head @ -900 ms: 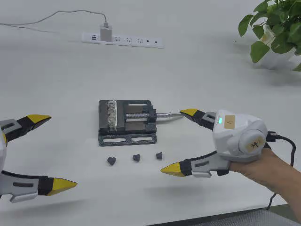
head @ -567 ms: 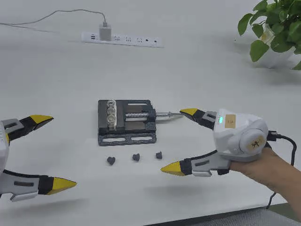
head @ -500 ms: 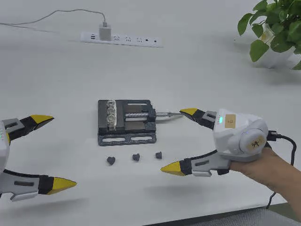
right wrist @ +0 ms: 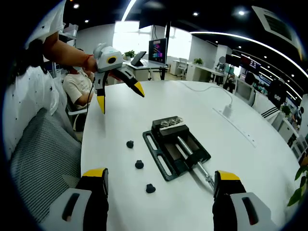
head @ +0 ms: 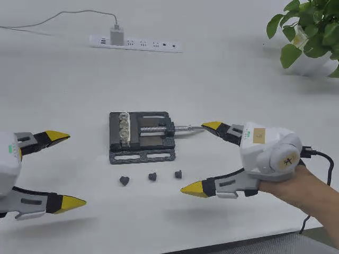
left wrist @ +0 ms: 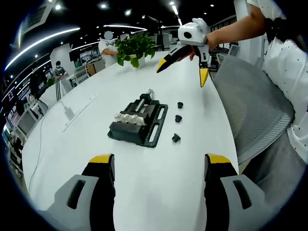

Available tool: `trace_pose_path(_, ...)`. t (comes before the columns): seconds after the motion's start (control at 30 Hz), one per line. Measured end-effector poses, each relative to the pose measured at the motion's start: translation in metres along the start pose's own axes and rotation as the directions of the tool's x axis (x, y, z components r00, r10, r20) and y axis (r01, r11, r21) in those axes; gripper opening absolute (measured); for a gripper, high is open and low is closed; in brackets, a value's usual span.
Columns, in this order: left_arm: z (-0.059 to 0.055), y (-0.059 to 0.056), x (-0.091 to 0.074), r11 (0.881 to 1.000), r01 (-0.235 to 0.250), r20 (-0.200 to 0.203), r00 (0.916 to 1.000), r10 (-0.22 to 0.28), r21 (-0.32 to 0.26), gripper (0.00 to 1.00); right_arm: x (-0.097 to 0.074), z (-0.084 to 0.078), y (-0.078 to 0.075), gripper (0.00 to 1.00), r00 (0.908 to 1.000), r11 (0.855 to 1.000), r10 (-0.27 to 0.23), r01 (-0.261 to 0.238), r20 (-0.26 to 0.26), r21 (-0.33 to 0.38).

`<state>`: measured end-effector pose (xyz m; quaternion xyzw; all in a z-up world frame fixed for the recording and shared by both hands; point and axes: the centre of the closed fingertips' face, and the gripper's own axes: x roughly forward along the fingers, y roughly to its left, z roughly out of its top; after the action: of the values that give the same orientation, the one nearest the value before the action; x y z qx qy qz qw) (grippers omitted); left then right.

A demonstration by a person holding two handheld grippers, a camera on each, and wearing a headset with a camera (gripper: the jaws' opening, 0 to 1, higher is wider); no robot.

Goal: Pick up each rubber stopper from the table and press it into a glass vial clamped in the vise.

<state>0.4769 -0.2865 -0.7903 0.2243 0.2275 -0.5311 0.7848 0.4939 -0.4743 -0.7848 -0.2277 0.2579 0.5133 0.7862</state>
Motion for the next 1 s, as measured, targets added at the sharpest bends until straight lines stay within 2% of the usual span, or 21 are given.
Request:
trace_pose_path(0.3, 0.004, -0.005, 0.011, 0.994, 0.069, -0.038, 0.9971, -0.066, 0.083, 0.58, -0.001, -0.001, 0.000, 0.89, 1.0000, 1.000, -0.001, 0.001, -0.001, 0.001)
trace_pose_path(0.47, 0.005, -0.009, 0.021, 0.984, 0.120, -0.069, 0.9914, -0.111, 0.134, 0.51, -0.001, -0.001, -0.001, 0.89, 1.0000, 1.000, -0.001, 0.001, -0.002, 0.001)
trace_pose_path(0.6, 0.003, -0.014, 0.030, 0.967, 0.178, -0.106, 0.9812, -0.161, 0.179, 0.42, -0.001, -0.001, 0.000, 0.88, 1.0000, 1.000, -0.001, 0.001, -0.002, 0.003)
trace_pose_path(0.73, 0.000, -0.019, 0.039, 0.948, 0.227, -0.144, 0.9696, -0.198, 0.225, 0.38, -0.002, -0.001, -0.001, 0.88, 1.0000, 1.000, -0.004, 0.004, -0.002, 0.006)
trace_pose_path(0.9, -0.003, -0.023, 0.050, 0.929, 0.271, -0.174, 0.9571, -0.232, 0.253, 0.33, -0.003, -0.001, -0.001, 0.88, 1.0000, 1.000, -0.005, 0.005, -0.003, 0.010)
trace_pose_path(1.0, -0.001, -0.025, 0.056, 0.921, 0.284, -0.179, 0.9535, -0.243, 0.266, 0.27, -0.003, -0.002, -0.001, 0.87, 1.0000, 1.000, -0.004, 0.004, -0.005, 0.011)
